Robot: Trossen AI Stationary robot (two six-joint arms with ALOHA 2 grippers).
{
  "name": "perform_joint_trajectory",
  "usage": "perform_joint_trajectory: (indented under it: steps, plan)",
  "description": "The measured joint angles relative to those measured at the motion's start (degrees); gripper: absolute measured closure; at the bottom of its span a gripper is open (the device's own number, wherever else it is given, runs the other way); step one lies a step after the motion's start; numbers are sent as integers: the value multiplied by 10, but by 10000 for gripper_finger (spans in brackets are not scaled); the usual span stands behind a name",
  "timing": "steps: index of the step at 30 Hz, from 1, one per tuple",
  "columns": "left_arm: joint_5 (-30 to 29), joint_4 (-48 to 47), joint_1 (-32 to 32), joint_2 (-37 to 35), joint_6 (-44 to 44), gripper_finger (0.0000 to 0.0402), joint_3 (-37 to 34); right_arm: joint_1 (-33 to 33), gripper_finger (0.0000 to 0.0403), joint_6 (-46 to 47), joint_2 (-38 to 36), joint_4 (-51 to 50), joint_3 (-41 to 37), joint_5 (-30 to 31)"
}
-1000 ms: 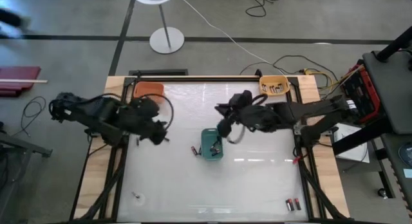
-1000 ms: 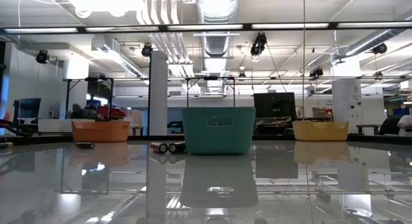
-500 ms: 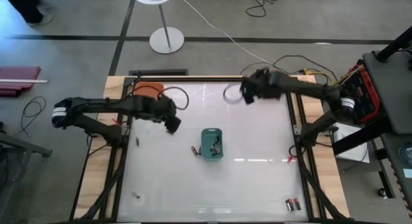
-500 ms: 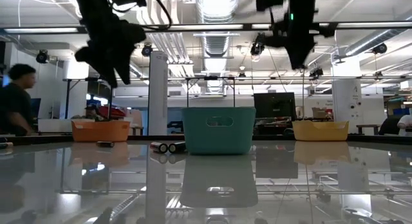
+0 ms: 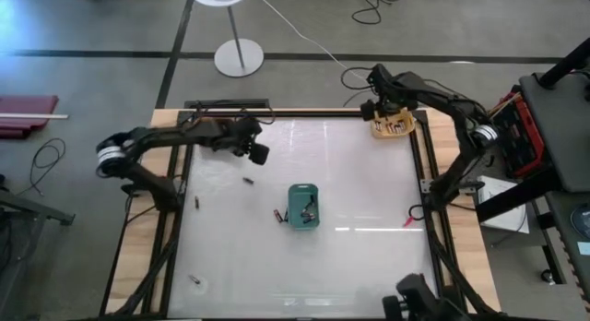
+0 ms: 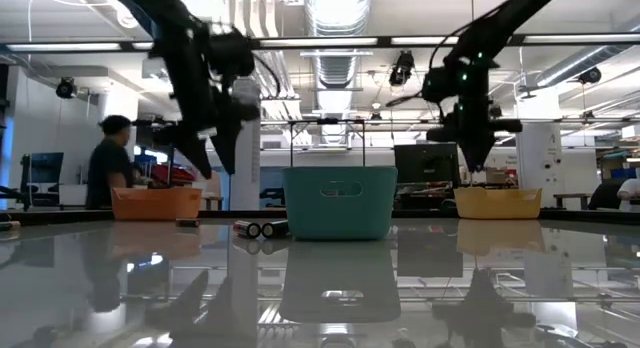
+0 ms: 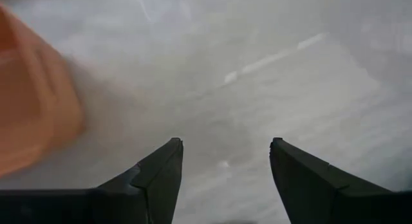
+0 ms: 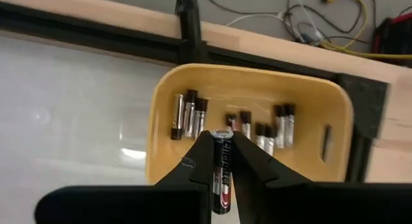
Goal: Sort batteries
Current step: Put the black battery into the yellow bin
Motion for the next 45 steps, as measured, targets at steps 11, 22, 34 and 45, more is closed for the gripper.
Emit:
perform_joint_trajectory:
  steps: [11,22,34,45]
  plan:
    - [20,16,30,110,-4,208,0,-14,379,-48,63,10,2,11]
    - [17,18,30,143,9,212,0,-29,376,-57,68,26,0,23]
    - [17,19,30,144,18,213,0,-50,376,-48,69,37,-51,-8]
    - [17,21,30,144,25,213,0,-51,373,-40,69,159,-128,-59]
